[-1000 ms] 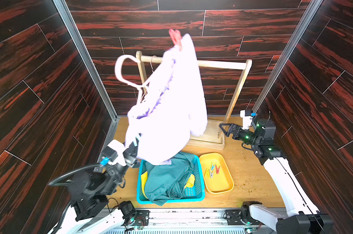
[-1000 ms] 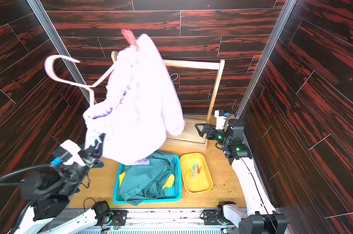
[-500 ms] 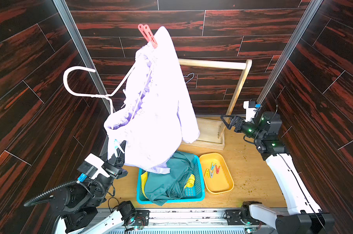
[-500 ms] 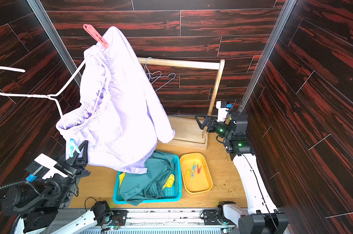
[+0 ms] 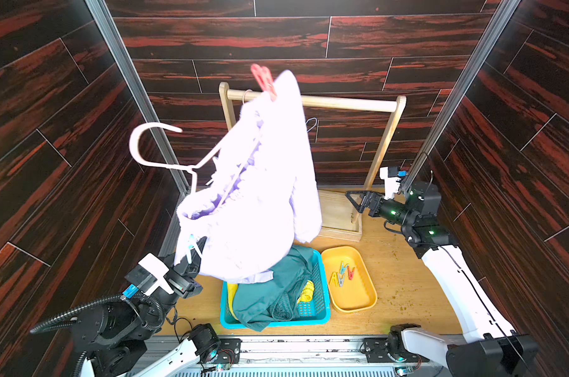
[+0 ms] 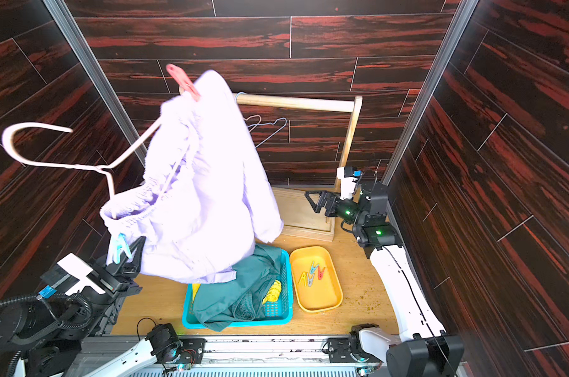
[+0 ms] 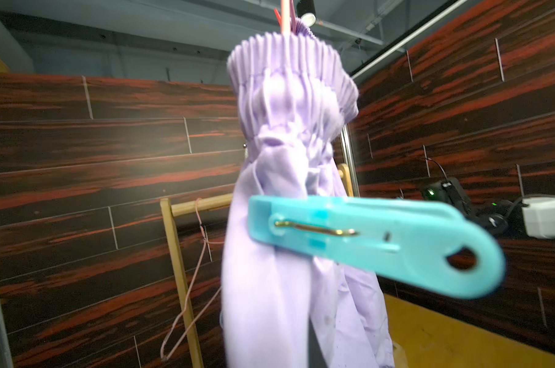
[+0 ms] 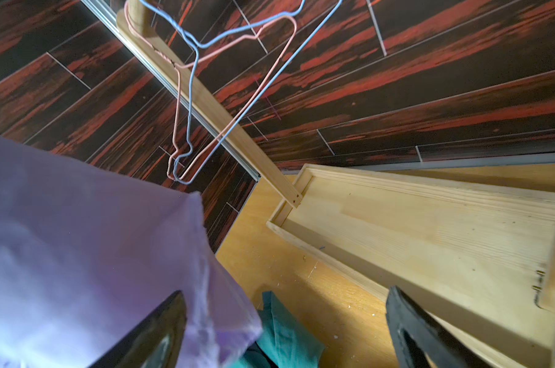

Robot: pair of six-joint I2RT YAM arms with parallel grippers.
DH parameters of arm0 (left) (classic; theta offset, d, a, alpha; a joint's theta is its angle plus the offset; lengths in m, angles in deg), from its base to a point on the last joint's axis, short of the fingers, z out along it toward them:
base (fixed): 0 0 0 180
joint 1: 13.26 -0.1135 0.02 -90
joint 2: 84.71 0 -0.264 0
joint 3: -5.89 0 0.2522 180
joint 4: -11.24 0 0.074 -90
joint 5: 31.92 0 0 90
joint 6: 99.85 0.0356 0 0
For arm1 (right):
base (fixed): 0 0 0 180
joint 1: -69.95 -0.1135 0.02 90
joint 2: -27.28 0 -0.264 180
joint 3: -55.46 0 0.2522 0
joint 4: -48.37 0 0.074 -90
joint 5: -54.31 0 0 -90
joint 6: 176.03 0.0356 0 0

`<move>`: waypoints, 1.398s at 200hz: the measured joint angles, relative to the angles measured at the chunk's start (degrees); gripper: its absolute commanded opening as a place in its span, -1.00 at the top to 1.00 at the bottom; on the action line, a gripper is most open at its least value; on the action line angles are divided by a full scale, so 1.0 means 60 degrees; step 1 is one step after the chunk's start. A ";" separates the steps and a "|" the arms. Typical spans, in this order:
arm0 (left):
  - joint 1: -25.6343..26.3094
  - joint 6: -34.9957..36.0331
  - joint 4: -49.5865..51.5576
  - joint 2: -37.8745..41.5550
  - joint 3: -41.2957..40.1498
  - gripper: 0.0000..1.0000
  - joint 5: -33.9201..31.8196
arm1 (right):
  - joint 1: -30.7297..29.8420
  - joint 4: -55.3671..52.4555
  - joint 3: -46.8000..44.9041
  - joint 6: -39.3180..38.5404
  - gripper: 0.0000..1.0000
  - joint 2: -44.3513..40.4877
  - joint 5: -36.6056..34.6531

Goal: Remove the clothespins securing shorts to the hanger
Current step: Adjust the shorts in the basket.

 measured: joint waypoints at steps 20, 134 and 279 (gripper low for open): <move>0.0000 -0.0113 0.0809 -0.0412 0.0590 1.00 0.0328 | -0.0051 0.0000 0.0000 -0.0029 -0.97 0.0087 -0.0004; 0.0000 -0.0266 0.2605 -0.3402 0.2736 1.00 0.1534 | -0.0055 0.0069 -0.0007 -0.0106 -0.97 0.0120 0.0284; -0.4346 -0.3734 -0.0812 -0.5686 0.2302 1.00 0.6943 | -0.0124 0.0514 -0.0528 0.0157 -0.97 0.0117 0.0954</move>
